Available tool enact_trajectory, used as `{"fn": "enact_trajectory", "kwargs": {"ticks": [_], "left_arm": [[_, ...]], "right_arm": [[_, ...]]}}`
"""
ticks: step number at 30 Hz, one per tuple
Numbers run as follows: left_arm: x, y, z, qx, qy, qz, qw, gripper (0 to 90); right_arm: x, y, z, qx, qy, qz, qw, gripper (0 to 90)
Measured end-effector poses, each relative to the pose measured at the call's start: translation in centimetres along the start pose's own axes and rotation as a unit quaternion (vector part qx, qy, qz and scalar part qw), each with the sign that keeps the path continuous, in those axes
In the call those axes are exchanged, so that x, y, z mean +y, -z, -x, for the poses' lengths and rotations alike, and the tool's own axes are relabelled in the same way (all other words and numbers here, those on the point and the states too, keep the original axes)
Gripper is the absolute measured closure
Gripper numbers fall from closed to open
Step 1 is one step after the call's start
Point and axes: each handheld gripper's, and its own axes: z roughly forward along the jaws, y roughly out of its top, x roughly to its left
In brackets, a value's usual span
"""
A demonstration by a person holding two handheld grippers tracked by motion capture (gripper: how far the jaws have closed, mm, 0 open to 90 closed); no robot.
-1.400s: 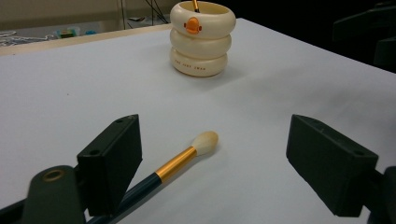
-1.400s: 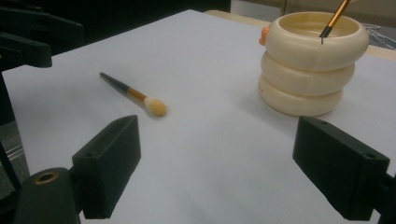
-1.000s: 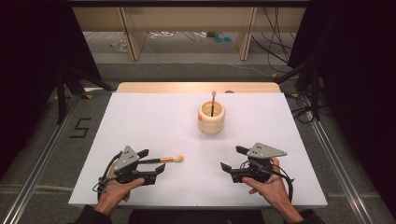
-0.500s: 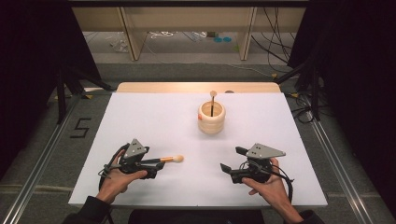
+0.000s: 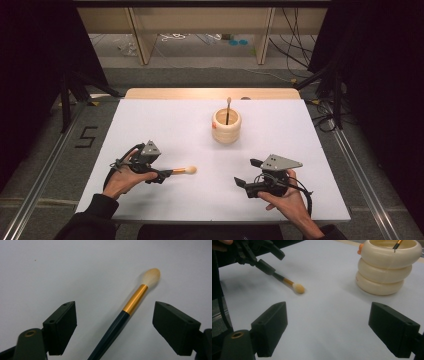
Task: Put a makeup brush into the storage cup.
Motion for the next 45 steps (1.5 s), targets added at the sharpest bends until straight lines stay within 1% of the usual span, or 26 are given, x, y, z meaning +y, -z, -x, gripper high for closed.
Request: {"fn": "enact_trajectory", "kwargs": {"ticks": [2, 4, 5, 7, 8, 9, 13, 15, 16, 17, 18, 20, 23, 25, 26, 27, 29, 30, 32, 33, 38, 39, 41, 42, 43, 45], "left_arm": [[0.2, 0.0, -0.1, -0.012, -0.024, -0.025, 0.9993, 19.5], [0.4, -0.2, -0.1, -0.011, -0.039, -0.032, 0.9986, 19.7], [0.5, -0.3, -0.2, -0.015, -0.055, -0.040, 0.9976, 20.1], [0.6, -0.5, -0.3, -0.023, -0.059, -0.045, 0.9970, 21.2], [0.9, -0.5, -0.3, -0.027, -0.064, -0.060, 0.9957, 21.3], [0.9, -0.6, -0.3, -0.026, -0.068, -0.056, 0.9958, 22.0], [1.3, -1.0, -0.4, -0.032, -0.083, -0.074, 0.9932, 24.5], [1.6, -1.2, -0.6, -0.040, -0.098, -0.091, 0.9902, 24.6], [1.6, -1.4, -0.5, -0.038, -0.103, -0.093, 0.9896, 25.0], [1.9, -1.4, -0.7, -0.038, -0.121, -0.110, 0.9858, 25.5], [2.0, -1.4, -0.7, -0.037, -0.127, -0.118, 0.9841, 25.8], [2.2, -1.6, -0.6, -0.038, -0.132, -0.120, 0.9832, 28.7], [2.5, -1.7, -0.5, -0.040, -0.144, -0.149, 0.9776, 32.1], [2.7, -1.9, -0.6, -0.041, -0.148, -0.157, 0.9755, 33.5], [2.7, -1.9, -0.6, -0.038, -0.146, -0.159, 0.9757, 34.0], [2.8, -2.0, -0.7, -0.042, -0.151, -0.164, 0.9740, 34.4], [2.9, -2.0, -0.7, -0.040, -0.144, -0.165, 0.9750, 35.7], [3.0, -2.1, -0.8, -0.041, -0.148, -0.166, 0.9740, 37.2], [2.9, -2.2, -0.8, -0.045, -0.142, -0.173, 0.9735, 39.0], [3.0, -2.3, -0.8, -0.045, -0.153, -0.179, 0.9708, 39.7], [3.3, -2.6, -0.8, -0.051, -0.155, -0.197, 0.9668, 44.5], [3.3, -2.6, -0.7, -0.052, -0.152, -0.199, 0.9668, 45.6], [3.5, -2.7, -0.8, -0.059, -0.160, -0.208, 0.9632, 48.2], [3.5, -2.6, -0.7, -0.056, -0.154, -0.210, 0.9638, 49.3], [3.5, -2.6, -0.5, -0.060, -0.138, -0.212, 0.9656, 50.5], [3.6, -2.7, -0.3, -0.063, -0.136, -0.217, 0.9647, 53.6]], "right_arm": [[0.0, -0.1, -0.1, 0.002, 0.001, -0.001, 1.0000, 16.2], [0.0, 0.0, -0.1, 0.001, 0.003, -0.006, 1.0000, 16.3], [0.0, 0.0, -0.2, 0.003, -0.001, -0.009, 1.0000, 16.3], [0.0, -0.1, -0.2, 0.003, 0.004, -0.009, 0.9999, 16.3], [0.0, -0.2, -0.2, 0.004, 0.004, -0.011, 0.9999, 16.3], [0.0, -0.2, -0.2, 0.003, 0.004, -0.011, 0.9999, 16.3], [0.0, -0.3, -0.2, 0.008, 0.005, -0.016, 0.9998, 16.3], [0.0, -0.3, -0.3, 0.009, 0.002, -0.017, 0.9998, 16.3], [0.0, -0.3, -0.2, 0.009, 0.006, -0.017, 0.9998, 16.3], [0.0, -0.3, -0.2, 0.008, 0.007, -0.018, 0.9998, 16.3], [0.0, -0.4, -0.3, 0.008, 0.007, -0.019, 0.9998, 16.3], [0.0, -0.4, -0.3, 0.009, 0.008, -0.019, 0.9998, 16.4], [-0.1, -0.4, -0.3, 0.009, 0.008, -0.020, 0.9997, 16.4], [-0.1, -0.4, -0.3, 0.009, 0.009, -0.020, 0.9997, 16.4], [0.0, -0.4, -0.3, 0.010, 0.009, -0.020, 0.9997, 16.5], [0.0, -0.4, -0.3, 0.009, 0.010, -0.018, 0.9998, 16.5], [-0.1, -0.5, -0.3, 0.010, 0.008, -0.023, 0.9997, 16.4], [-0.1, -0.5, -0.3, 0.010, 0.008, -0.023, 0.9996, 16.5], [0.0, -0.5, -0.3, 0.010, 0.009, -0.020, 0.9997, 16.5], [0.0, -0.5, -0.3, 0.011, 0.008, -0.021, 0.9997, 16.5], [0.0, -0.5, -0.3, 0.009, 0.009, -0.021, 0.9997, 16.8], [0.0, -0.6, -0.3, 0.011, 0.010, -0.021, 0.9997, 16.8], [-0.1, -0.5, -0.3, 0.014, 0.008, -0.026, 0.9995, 16.7], [-0.1, -0.6, -0.3, 0.012, 0.012, -0.023, 0.9996, 16.8], [0.0, -0.6, -0.3, 0.012, 0.011, -0.021, 0.9996, 16.8], [-0.1, -0.5, -0.4, 0.014, 0.006, -0.025, 0.9996, 16.8]]}}
